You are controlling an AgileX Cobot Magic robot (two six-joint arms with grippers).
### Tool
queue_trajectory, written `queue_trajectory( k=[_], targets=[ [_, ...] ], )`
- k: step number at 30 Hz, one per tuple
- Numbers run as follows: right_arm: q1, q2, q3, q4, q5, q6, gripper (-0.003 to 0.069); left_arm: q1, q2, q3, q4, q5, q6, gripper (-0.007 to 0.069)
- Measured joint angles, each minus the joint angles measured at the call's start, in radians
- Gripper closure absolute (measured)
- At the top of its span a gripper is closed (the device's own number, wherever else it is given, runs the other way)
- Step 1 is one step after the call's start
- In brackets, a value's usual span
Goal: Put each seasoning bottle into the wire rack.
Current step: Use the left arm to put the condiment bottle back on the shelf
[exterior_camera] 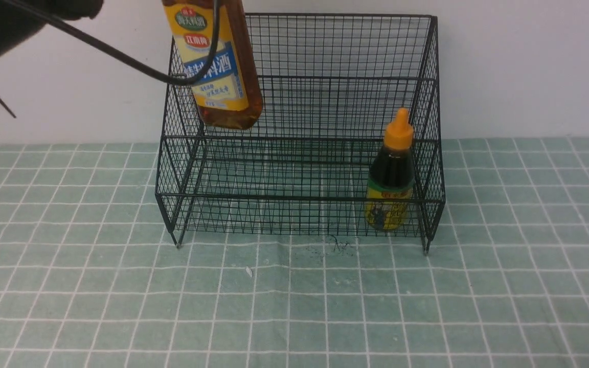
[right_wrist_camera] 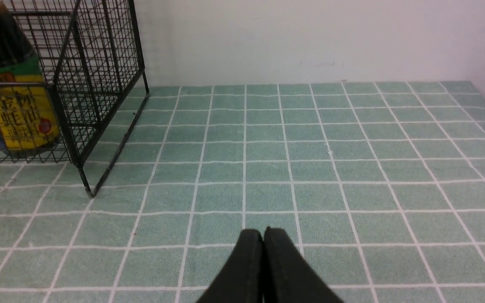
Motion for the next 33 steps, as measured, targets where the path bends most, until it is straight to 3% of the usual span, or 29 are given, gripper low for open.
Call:
queue_trajectory(
  k=[15, 27, 33],
  targets=[
    [0.000, 0.000, 0.000, 0.000, 0.000, -0.019, 0.0673, -0.001, 0.043, -0.010, 0.002, 0.321, 0.072, 0.0324],
    [0.000, 0.000, 0.000, 0.000, 0.000, -0.019, 0.0673, -0.001, 0.043, -0.017, 0.004, 0.445, 0.081, 0.0315],
    [0.000, 0.000, 0.000, 0.000, 0.000, -0.019, 0.0673, -0.004, 0.000, -0.030, 0.003, 0.445, 0.100, 0.0125]
  ],
)
